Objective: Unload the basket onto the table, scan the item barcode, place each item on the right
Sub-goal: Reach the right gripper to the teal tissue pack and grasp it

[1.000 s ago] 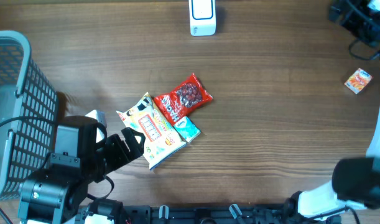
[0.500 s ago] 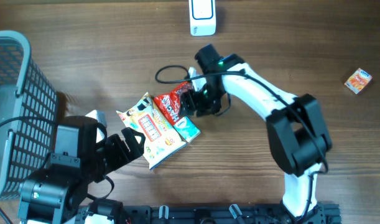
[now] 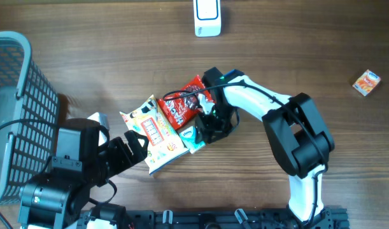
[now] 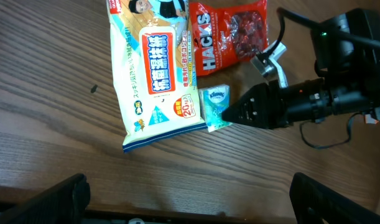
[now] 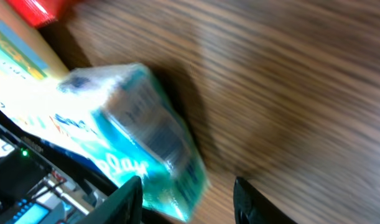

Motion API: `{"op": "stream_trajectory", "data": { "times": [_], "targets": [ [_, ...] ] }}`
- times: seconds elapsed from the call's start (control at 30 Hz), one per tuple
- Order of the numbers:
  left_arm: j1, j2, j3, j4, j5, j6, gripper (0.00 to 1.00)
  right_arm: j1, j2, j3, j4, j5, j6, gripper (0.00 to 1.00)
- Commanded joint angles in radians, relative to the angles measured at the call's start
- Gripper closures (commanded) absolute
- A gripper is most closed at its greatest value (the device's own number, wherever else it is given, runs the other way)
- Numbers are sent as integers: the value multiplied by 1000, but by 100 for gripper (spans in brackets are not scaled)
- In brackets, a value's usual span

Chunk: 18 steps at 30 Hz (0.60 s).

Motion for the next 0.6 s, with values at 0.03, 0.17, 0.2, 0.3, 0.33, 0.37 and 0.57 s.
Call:
{"op": "stream_trajectory", "data": {
  "times": [0.03,0.17,0.2,0.3,0.33,0.37,0.57],
  "targets": [
    [3,-2,2,3,5,-6,0,-61,11,47,-32,-28,-70,45],
    [3,-2,2,3,5,-6,0,14,11,22,53,-50,-98,52],
    [3,-2,2,3,5,-6,0,32,14,14,72,-45,-88,52],
    [3,-2,2,3,5,-6,0,76,14,-16,142,114,62,68],
    [3,-2,2,3,5,-6,0,76,14,-21,152,113,62,77],
    [3,-2,2,3,5,-6,0,74,14,-21,153,113,66,87],
    [3,-2,2,3,5,-6,0,-39,13,-11,92,-107,-95,96]
  ]
}}
